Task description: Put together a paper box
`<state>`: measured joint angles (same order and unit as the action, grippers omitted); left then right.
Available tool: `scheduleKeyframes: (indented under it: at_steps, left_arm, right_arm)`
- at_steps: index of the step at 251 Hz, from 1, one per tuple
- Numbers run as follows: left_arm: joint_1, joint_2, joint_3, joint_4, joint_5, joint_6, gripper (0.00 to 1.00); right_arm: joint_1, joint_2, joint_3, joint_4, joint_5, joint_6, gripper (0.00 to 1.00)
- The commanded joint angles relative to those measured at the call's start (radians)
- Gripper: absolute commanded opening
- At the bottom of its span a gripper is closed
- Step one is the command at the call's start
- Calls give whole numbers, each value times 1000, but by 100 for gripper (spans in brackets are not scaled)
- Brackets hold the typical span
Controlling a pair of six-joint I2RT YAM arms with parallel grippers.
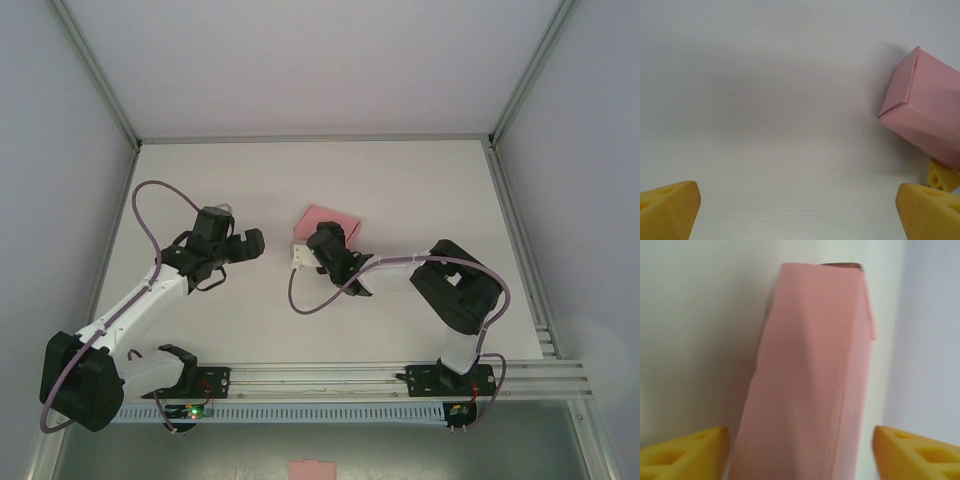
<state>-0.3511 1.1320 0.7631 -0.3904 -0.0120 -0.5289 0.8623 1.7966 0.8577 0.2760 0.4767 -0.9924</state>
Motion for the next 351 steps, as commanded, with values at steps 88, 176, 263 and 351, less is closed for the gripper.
scheduleKeyframes:
  at_steps: [88,176,263,351]
  left_arm:
    - [71,-23,-13,66,-274,142,100]
    - [288,54,-323,776,-306,360,100]
    - [321,164,-469,1173,-134,429,100]
    - [362,449,-432,1429,-127,445,100]
  right_arm:
    - [-259,-499,-68,-203,-258,731,98]
    - [-718,-539,-518,511,-201,950,98]
    - [-792,-259,-608,946,-349,960,98]
    - [-861,-274,-536,781,-442,1012,98]
